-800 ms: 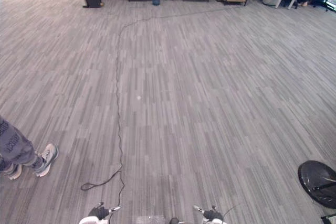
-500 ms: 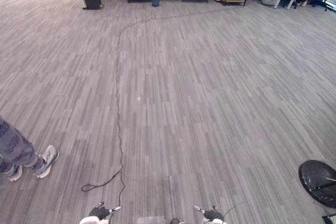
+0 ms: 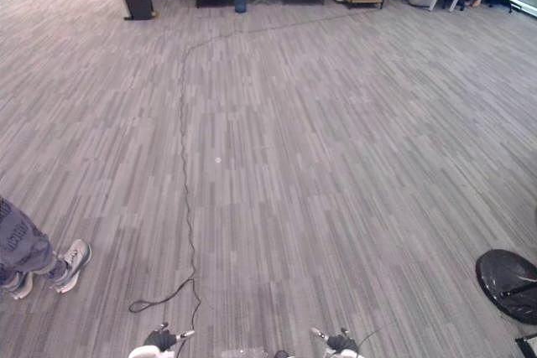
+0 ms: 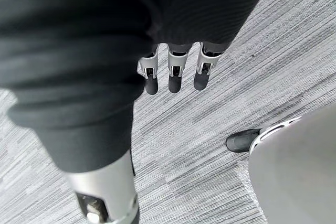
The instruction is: Pick up cushions and gather them together orderly.
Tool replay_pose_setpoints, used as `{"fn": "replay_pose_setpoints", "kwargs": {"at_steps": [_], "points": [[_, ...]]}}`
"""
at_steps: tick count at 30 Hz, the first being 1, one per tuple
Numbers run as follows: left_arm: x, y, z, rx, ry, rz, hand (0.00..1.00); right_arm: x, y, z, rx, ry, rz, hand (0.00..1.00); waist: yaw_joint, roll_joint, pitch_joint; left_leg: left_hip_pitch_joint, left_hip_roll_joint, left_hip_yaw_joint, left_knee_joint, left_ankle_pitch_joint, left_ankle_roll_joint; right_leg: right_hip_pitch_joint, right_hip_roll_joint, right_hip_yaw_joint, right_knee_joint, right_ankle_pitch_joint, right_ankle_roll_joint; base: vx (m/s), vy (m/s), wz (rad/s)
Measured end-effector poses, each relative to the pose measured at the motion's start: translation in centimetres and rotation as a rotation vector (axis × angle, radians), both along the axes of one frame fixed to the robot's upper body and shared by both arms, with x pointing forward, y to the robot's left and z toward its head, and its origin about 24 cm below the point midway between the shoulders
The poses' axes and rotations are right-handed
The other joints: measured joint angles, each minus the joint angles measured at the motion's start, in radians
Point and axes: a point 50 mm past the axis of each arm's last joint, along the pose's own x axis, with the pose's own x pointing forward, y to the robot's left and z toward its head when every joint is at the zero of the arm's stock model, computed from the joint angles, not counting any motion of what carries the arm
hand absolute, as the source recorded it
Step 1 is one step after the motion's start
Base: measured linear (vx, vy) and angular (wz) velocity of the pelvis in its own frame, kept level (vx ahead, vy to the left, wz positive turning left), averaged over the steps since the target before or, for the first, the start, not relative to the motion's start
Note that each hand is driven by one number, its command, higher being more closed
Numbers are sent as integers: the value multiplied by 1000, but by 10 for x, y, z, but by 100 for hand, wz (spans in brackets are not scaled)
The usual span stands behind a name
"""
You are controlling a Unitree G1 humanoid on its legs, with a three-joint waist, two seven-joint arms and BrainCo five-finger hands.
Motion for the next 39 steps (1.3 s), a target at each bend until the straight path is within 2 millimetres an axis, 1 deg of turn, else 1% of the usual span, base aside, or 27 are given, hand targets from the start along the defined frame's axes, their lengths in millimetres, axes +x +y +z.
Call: {"fn": "replay_pose_setpoints", "kwargs": {"at_steps": [12, 15, 18, 19, 20, 21, 22, 24, 25, 26, 27, 28, 29, 30, 31, 32, 33, 34, 35, 36, 37, 38, 39], "points": [[1, -2, 0, -7, -1, -29, 0, 1, -1, 0, 3, -6, 3, 0, 0, 4, 3, -4, 1, -7, 2, -6, -3, -1, 1, 0, -8, -2, 2, -6, -7, 0], [2, -3, 0, -10, -3, -30, 0, 2, -2, 1, 1, -10, 4, 0, 0, 8, 2, -38, 4, -4, 33, -22, -3, -28, 0, 4, 6, -5, 3, -16, -25, -4], [3, -3, 0, -11, -4, -33, 0, 4, -3, 2, -3, -19, 4, 0, -3, 13, 5, -40, 7, -2, 33, -24, -5, -46, 0, 6, 38, -24, 1, 9, -5, -1], [3, -3, 0, -11, -5, -34, 0, 5, -3, 2, -4, -24, 4, 0, -3, 13, 6, -47, 9, -1, 34, -26, -8, -61, 0, 7, 66, -40, 0, 1, -38, -1], [4, -3, 1, -10, -11, -31, 0, 6, -3, 3, -3, -28, 3, 0, -3, 11, 9, -66, 13, -1, 54, -38, -14, -94, -1, 8, 119, -70, -2, 16, -65, -2], [6, -2, 2, -8, -23, -24, 0, 7, -2, 3, 1, -35, -7, 0, -2, 7, 14, -105, 20, 0, 112, -70, -19, -136, -5, 9, 188, -112, -8, 24, -77, -1], [7, -2, 2, -8, -25, -23, 0, 6, -2, 3, 6, -37, -18, 0, -1, 7, 15, -113, 23, -1, 134, -81, -20, -146, -6, 9, 206, -123, -10, 78, -94, 0], [7, 2, 4, -15, -44, 39, 0, 9, -1, 4, 16, -61, -47, 0, -1, 7, 28, -158, 52, 3, 279, -162, -34, -170, -10, 7, 299, -197, -20, 104, -92, 3], [7, 1, 4, -19, -51, 56, 0, 10, 1, 5, 21, -71, -52, 0, -1, 5, 33, -173, 62, 3, 330, -180, -36, -171, -10, 5, 316, -214, -23, 116, -111, 7], [12, 0, 6, -31, -77, 84, 0, 10, 2, 6, 24, -89, -65, 0, 0, -2, 42, -238, 88, 2, 499, -208, -30, -171, -10, 1, 345, -243, -31, 178, -143, 7], [18, -1, 9, -44, -112, 116, 0, 13, 6, 7, 31, -107, -67, 0, 7, -1, 54, -324, 126, 3, 688, -215, -19, -152, -5, -3, 347, -258, -43, 254, -134, 2], [21, -1, 11, -47, -131, 127, 0, 15, 4, 8, 26, -117, -68, 0, 15, 1, 66, -376, 165, 9, 818, -224, -10, -132, 4, -10, 349, -277, -59, 194, -80, -3], [23, -1, 12, -47, -141, 131, 0, 14, 4, 8, 25, -115, -72, 0, 15, 3, 68, -402, 188, 12, 873, -232, -17, -118, 6, -11, 353, -285, -56, 270, -25, -4], [24, -1, 13, -49, -151, 136, 0, 14, 5, 8, 25, -113, -76, 0, 15, 2, 68, -442, 215, 22, 909, -242, -34, -94, 4, -11, 359, -307, -56, 317, 0, -1], [26, 0, 14, -52, -162, 145, 0, 15, 5, 8, 30, -118, -85, 0, 15, 1, 68, -489, 229, 37, 889, -249, -44, -69, -3, -9, 355, -330, -49, 393, 14, 1], [27, 0, 14, -55, -167, 150, 0, 16, 5, 9, 34, -120, -92, 0, 16, 1, 68, -505, 229, 44, 872, -249, -45, -61, -6, -8, 349, -333, -47, 375, 69, -3], [28, -1, 15, -64, -179, 162, 0, 18, 6, 9, 34, -125, -97, 0, 22, 0, 69, -529, 226, 71, 820, -247, -45, -42, -16, -3, 329, -333, -41, 407, 114, -18], [32, 0, 17, -69, -197, 175, 0, 23, 7, 10, 35, -135, -96, 0, 35, -10, 75, -549, 198, 114, 714, -228, -36, -9, -46, 15, 294, -333, -38, 506, 173, -29], [34, 0, 18, -72, -214, 182, 0, 28, 10, 11, 42, -148, -99, 0, 41, -22, 82, -579, 156, 131, 631, -182, -29, 25, -79, 32, 253, -332, -37, 434, 165, -32], [35, 0, 19, -73, -222, 183, 0, 30, 11, 12, 44, -152, -101, 0, 45, -23, 82, -590, 144, 137, 593, -155, -28, 34, -88, 39, 241, -330, -34, 446, 192, -43], [35, -3, 19, -80, -229, 188, 0, 31, 11, 11, 45, -151, -101, 0, 54, -14, 78, -608, 118, 131, 470, -55, -13, 56, -98, 70, 212, -327, -29, 482, 252, -55], [35, -4, 19, -86, -229, 192, 0, 32, 13, 12, 49, -154, -99, 0, 63, -14, 76, -609, 110, 112, 473, 21, 17, 66, -104, 101, 204, -328, -29, 633, 342, -55], [38, 1, 21, -74, -240, 185, 0, 34, 24, 11, 80, -162, -99, 0, 67, -35, 66, -604, 91, 134, 491, -31, 38, 65, -132, 136, 219, -311, -25, 573, 313, -31]]}}
